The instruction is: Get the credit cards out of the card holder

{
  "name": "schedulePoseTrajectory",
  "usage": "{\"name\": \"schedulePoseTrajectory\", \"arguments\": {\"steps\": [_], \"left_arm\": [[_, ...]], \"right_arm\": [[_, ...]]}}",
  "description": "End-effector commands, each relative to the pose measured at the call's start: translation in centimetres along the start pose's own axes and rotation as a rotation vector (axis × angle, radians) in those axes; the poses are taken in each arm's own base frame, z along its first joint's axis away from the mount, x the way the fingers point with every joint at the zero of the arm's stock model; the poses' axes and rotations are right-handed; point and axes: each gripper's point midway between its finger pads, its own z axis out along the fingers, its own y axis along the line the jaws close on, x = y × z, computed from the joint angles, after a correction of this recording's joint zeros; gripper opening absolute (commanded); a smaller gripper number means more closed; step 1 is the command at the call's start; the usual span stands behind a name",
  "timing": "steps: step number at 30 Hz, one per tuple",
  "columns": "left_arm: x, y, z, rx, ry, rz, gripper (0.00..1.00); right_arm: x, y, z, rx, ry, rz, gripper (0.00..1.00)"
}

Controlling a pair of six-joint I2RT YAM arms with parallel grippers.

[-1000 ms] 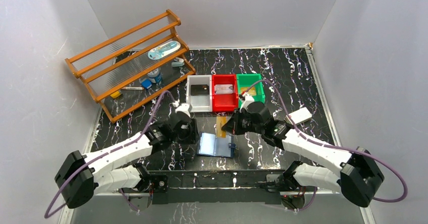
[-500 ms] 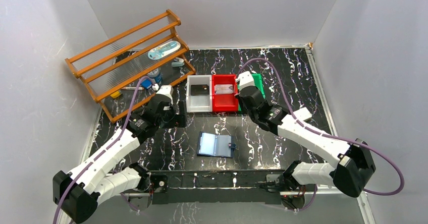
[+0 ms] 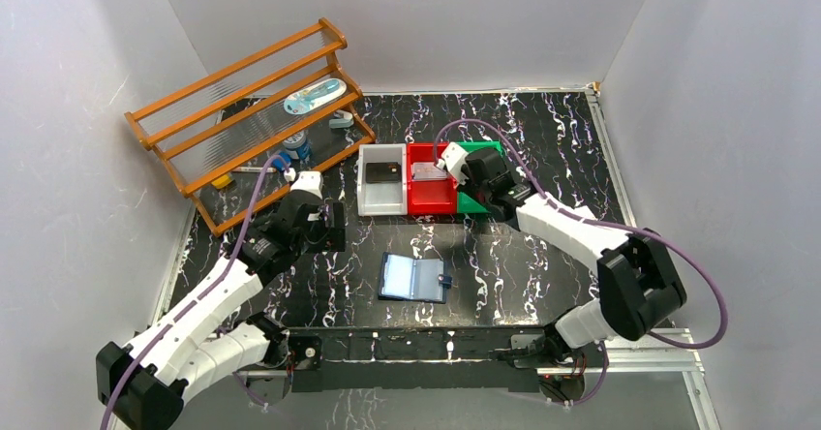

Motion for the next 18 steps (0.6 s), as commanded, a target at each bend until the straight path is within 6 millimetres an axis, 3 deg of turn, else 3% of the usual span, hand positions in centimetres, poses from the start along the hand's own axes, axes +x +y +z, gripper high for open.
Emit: {"name": "schedulePoseTrajectory", "arguments": {"steps": [1,10,14,18], "left_arm": [[-0.8,1.0,-0.6,-0.033,-0.058,-0.01,0.98],[-1.0,1.1,-0.8,-0.031,-0.072,-0.016,0.99],[-0.8,1.1,-0.4,-0.047,-0.051,-0.011,0.98],[-0.7,0.9,-0.2,-0.039,-0.037,-0.002,0.98]], "right_arm": [[-4.2,-2.4,0.6,-0.03,-0.134,-0.169,0.0],[-3.2,-4.0,3.9,-0.019,-0.07,-0.335,0.0],[-3.3,-4.9,4.9,-0.018,-0.101,-0.337,0.0],[-4.5,-4.5,5.4,-0.053,-0.176,-0.373,0.0]]}}
